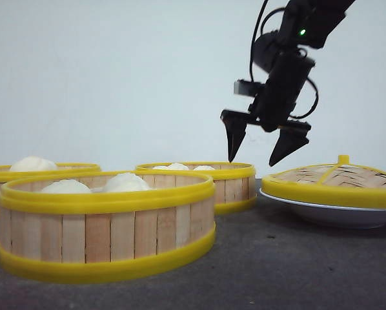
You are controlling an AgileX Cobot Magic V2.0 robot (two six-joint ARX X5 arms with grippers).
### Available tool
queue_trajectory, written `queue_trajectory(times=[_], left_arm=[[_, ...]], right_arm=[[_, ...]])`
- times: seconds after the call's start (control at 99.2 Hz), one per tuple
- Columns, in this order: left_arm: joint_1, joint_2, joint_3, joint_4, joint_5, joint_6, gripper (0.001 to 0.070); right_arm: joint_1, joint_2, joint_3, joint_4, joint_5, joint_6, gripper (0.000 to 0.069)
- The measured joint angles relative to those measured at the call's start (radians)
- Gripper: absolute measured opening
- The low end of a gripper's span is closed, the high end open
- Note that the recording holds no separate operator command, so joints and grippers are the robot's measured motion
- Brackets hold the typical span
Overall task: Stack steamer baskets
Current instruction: 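Lower the right gripper onto the rim of the two-bun steamer basket and grasp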
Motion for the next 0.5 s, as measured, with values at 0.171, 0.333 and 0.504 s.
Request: queue_trajectory(times=[0.171, 0.333, 0.504], left_arm=[[0.0, 0.0, 0.0, -0.011, 0.0, 0.0, 0.0435], [0.0, 0.0, 0.0, -0.018, 0.0, 0.0, 0.0435], [0.0, 0.0, 0.0, -0.018, 0.0, 0.0, 0.0435]], right_arm=[[0.009, 0.04, 0.019, 0.008, 0.008, 0.0, 0.0427], [0.013, 0.052, 0.019, 0.013, 0.009, 0.0, 0.0271], [0.014, 0.061, 0.019, 0.013, 0.014, 0.0, 0.0122]])
